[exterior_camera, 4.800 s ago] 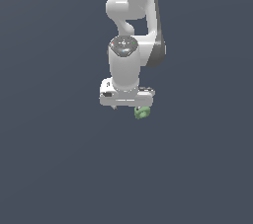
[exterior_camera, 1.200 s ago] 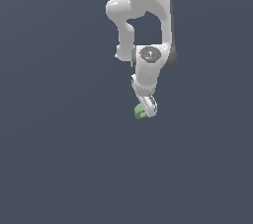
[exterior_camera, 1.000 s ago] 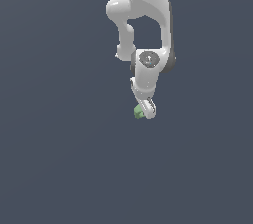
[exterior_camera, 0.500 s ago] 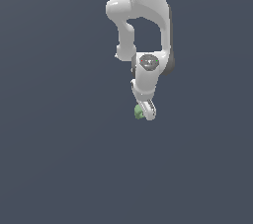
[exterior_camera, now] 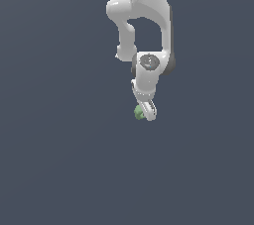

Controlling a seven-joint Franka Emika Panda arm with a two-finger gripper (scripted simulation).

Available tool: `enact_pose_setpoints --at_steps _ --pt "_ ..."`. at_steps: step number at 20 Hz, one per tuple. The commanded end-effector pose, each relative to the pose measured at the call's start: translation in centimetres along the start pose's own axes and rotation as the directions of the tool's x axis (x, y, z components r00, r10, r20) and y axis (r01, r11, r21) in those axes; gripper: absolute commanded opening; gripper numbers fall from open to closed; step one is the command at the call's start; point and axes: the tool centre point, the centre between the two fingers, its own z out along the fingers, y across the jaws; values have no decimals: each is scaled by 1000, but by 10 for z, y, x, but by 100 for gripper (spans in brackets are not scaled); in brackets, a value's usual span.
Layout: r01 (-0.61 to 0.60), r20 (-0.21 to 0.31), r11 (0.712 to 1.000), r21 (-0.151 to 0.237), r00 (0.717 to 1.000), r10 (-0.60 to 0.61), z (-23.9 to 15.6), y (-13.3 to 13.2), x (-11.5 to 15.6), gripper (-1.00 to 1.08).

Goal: Pick up the object and move it to a goal position.

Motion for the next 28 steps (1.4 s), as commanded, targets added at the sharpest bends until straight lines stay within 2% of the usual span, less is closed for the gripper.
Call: enact_pose_setpoints --at_steps 1,6,12,28 --pt "0 0 1000 1 1000 0 -5 0 1 -100" --pt "0 0 1000 1 1000 0 -25 2 7 -100" --pt "-1 1 1000 0 1000 1 -68 7 20 -100" --pt "-3 -1 1000 -1 1000 3 -236 21 69 -100"
